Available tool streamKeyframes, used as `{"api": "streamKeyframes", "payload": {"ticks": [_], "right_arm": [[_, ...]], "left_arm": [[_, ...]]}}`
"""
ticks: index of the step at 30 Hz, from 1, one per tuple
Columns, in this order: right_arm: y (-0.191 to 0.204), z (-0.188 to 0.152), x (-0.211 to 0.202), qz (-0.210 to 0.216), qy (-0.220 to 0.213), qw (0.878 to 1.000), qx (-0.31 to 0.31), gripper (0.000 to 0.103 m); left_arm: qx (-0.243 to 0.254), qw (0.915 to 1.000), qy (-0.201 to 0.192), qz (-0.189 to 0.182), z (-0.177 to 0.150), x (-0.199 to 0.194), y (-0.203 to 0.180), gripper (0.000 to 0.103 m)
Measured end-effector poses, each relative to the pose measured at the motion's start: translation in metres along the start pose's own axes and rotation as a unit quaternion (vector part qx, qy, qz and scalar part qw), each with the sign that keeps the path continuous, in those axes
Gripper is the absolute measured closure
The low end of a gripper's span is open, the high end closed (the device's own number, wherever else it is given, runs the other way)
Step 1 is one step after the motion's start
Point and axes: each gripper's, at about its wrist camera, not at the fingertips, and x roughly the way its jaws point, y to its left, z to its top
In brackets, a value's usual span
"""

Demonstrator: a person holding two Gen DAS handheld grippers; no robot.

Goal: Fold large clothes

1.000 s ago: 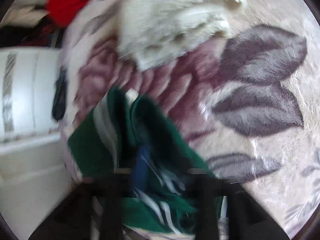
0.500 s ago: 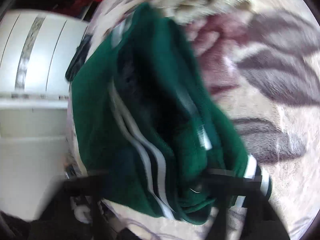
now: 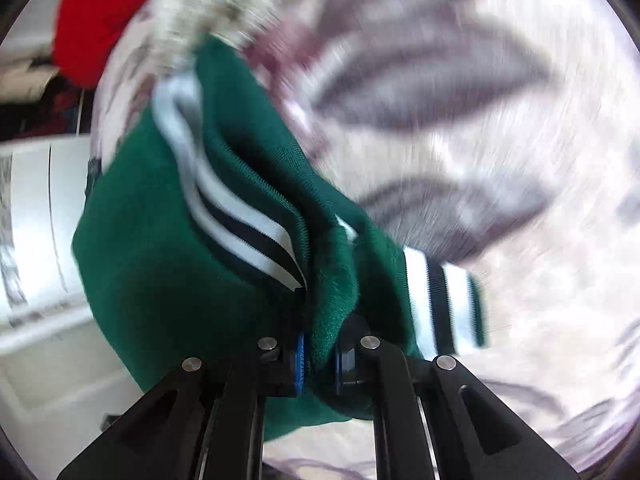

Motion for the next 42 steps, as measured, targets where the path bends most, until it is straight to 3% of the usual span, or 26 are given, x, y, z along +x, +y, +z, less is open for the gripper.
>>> {"api": "streamKeyframes", "payload": {"ticks": [2,5,9,13,14,15,17,18,20,22,23,24,26,30,32,34,37,38,40,41,42], "right_arm": [[0.000,-0.004,0.006,0.019,0.005,1.000,-0.002,0.092],[-0.004,-0.010,-0.019,0.038,-0.002,0.999,0.012,0.092],[-0.003,-0.009,-0.020,-0.017,-0.003,0.999,-0.030,0.090],[0.032,0.004,-0.006,-0.049,0.046,0.994,-0.084,0.063],[0.039,0.006,-0.011,-0.047,0.038,0.994,-0.089,0.050],[0.049,0.014,-0.021,-0.034,0.016,0.995,-0.096,0.044],[0.064,0.029,-0.039,0.009,-0.041,0.994,-0.105,0.019],[0.069,0.039,-0.040,0.026,-0.059,0.993,-0.103,0.017],[0.077,0.062,-0.020,0.053,-0.047,0.992,-0.103,0.017],[0.077,0.077,0.008,0.078,0.002,0.993,-0.089,0.019],[0.077,0.083,0.010,0.092,0.010,0.993,-0.076,0.059],[0.079,0.088,0.015,0.100,0.012,0.993,-0.069,0.082],[0.089,0.092,0.012,0.097,0.011,0.993,-0.072,0.092],[0.107,0.103,-0.025,0.073,-0.054,0.993,-0.079,0.094],[0.107,0.124,-0.005,0.042,-0.045,0.995,-0.076,0.094],[0.109,0.133,0.028,-0.018,-0.003,0.995,-0.098,0.092],[0.116,0.130,0.032,-0.063,0.007,0.990,-0.127,0.072],[0.117,0.130,0.025,-0.062,0.006,0.990,-0.128,0.059],[0.117,0.123,-0.001,-0.072,-0.010,0.989,-0.126,0.048],[0.114,0.117,-0.020,-0.066,-0.027,0.989,-0.129,0.048],[0.109,0.107,-0.039,-0.053,-0.041,0.988,-0.137,0.040]], "left_arm": [[-0.024,0.9997,0.006,-0.008,0.005,0.007,0.009,0.010],[-0.034,0.9992,0.021,-0.010,0.008,0.018,0.020,0.010],[-0.021,0.9995,0.007,-0.023,0.021,0.010,0.018,0.010],[0.019,0.9992,-0.023,-0.027,0.050,-0.007,-0.001,0.010],[0.030,0.9986,-0.033,-0.028,0.062,-0.009,-0.008,0.009],[0.041,0.9978,-0.041,-0.032,0.075,-0.008,-0.015,0.009],[0.058,0.9962,-0.057,-0.032,0.096,-0.004,-0.029,0.009],[0.067,0.9950,-0.066,-0.033,0.107,-0.002,-0.035,0.009],[0.078,0.9936,-0.078,-0.025,0.124,0.003,-0.048,0.009],[0.086,0.9927,-0.083,-0.019,0.142,0.006,-0.054,0.009],[0.089,0.9924,-0.083,-0.016,0.151,0.007,-0.054,0.009],[0.091,0.9922,-0.084,-0.010,0.158,0.006,-0.054,0.009],[0.088,0.9924,-0.086,-0.005,0.167,-0.004,-0.058,0.009],[0.104,0.9903,-0.091,0.010,0.167,-0.010,-0.077,0.009],[0.120,0.9899,-0.068,0.031,0.170,0.011,-0.085,0.009],[0.123,0.9897,-0.054,0.049,0.171,0.021,-0.087,0.009],[0.137,0.9868,-0.061,0.062,0.169,0.004,-0.090,0.009],[0.142,0.9855,-0.065,0.067,0.167,-0.003,-0.092,0.009],[0.153,0.9834,-0.071,0.065,0.161,-0.012,-0.095,0.009],[0.161,0.9822,-0.070,0.067,0.158,-0.013,-0.098,0.009],[0.173,0.9799,-0.065,0.074,0.152,-0.012,-0.101,0.009]]}}
